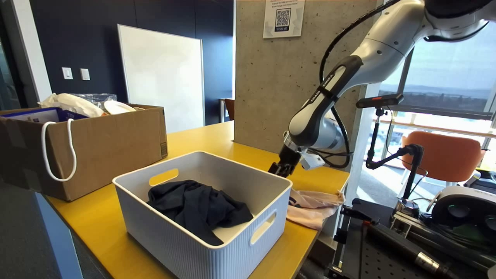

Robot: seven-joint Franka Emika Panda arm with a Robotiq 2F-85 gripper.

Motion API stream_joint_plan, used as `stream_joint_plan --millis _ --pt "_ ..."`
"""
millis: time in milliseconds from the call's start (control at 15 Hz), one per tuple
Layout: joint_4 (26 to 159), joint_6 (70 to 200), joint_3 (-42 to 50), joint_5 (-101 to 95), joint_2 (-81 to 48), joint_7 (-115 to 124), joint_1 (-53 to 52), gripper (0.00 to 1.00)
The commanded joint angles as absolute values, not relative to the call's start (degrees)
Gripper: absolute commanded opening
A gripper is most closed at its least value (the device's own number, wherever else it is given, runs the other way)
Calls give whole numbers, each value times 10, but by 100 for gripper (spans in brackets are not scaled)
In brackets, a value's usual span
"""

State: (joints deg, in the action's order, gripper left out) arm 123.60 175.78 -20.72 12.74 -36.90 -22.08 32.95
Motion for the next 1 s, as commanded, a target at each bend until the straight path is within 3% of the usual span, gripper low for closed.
stream_joint_plan --millis 0,933 --pt "1265 1772 -223 112 -349 -211 369 100" --pt "1217 1757 -189 90 -377 -172 362 100"
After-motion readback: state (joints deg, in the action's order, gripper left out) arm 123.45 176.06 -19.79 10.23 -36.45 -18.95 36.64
